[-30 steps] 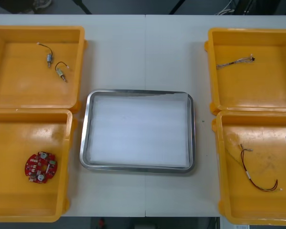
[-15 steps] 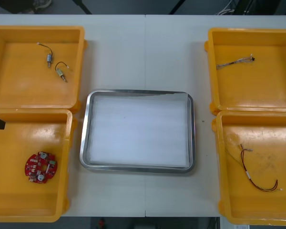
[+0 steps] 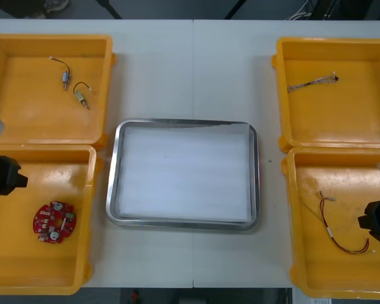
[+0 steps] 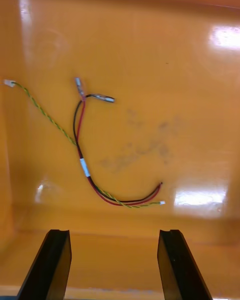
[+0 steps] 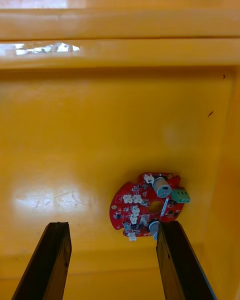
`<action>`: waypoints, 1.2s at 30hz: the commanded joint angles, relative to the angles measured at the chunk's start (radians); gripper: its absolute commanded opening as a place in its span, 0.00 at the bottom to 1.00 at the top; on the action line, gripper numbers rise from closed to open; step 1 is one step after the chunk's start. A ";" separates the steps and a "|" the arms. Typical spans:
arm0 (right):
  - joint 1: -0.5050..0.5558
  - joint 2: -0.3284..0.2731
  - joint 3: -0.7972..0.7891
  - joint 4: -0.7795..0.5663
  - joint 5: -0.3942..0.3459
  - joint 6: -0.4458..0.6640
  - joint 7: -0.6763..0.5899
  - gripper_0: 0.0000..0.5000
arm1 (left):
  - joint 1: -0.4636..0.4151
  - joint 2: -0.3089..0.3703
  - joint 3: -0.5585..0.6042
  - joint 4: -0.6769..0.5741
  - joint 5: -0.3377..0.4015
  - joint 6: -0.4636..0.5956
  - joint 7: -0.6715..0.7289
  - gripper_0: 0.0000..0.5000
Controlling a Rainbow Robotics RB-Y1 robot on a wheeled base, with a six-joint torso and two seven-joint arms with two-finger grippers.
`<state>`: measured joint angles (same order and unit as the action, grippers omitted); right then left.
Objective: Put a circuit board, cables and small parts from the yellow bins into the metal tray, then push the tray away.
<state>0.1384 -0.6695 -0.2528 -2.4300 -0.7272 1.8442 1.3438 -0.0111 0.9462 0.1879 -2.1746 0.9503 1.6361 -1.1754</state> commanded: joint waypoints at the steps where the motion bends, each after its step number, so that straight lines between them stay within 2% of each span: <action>1: 0.049 -0.032 0.063 -0.030 0.034 -0.068 0.066 1.00 | 0.022 -0.023 -0.059 -0.033 -0.048 -0.036 -0.036 1.00; 8: 0.079 -0.032 0.181 0.003 0.157 -0.197 0.094 1.00 | 0.023 -0.064 -0.133 -0.036 -0.119 -0.073 -0.007 1.00; 14: 0.081 -0.032 0.256 0.101 0.193 -0.304 0.117 1.00 | 0.045 -0.081 -0.205 -0.039 -0.205 -0.133 0.013 1.00; 17: 0.081 -0.033 0.285 0.141 0.212 -0.349 0.126 1.00 | 0.057 -0.081 -0.229 -0.039 -0.222 -0.160 0.025 1.00; 20: 0.084 -0.035 0.300 0.174 0.215 -0.379 0.133 1.00 | 0.065 -0.081 -0.251 -0.039 -0.229 -0.173 0.037 1.00; 27: 0.099 -0.052 0.372 0.255 0.252 -0.510 0.149 1.00 | 0.068 -0.083 -0.327 -0.037 -0.317 -0.208 0.069 1.00; 32: 0.116 -0.068 0.376 0.255 0.249 -0.514 0.152 1.00 | 0.068 -0.086 -0.344 -0.037 -0.324 -0.213 0.089 1.00; 36: 0.122 -0.075 0.377 0.255 0.246 -0.517 0.155 1.00 | 0.071 -0.086 -0.367 -0.034 -0.361 -0.229 0.105 1.00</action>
<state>0.2281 -0.7069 0.1131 -2.1660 -0.4806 1.3382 1.4702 0.0319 0.8760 -0.1524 -2.1819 0.6231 1.4306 -1.1714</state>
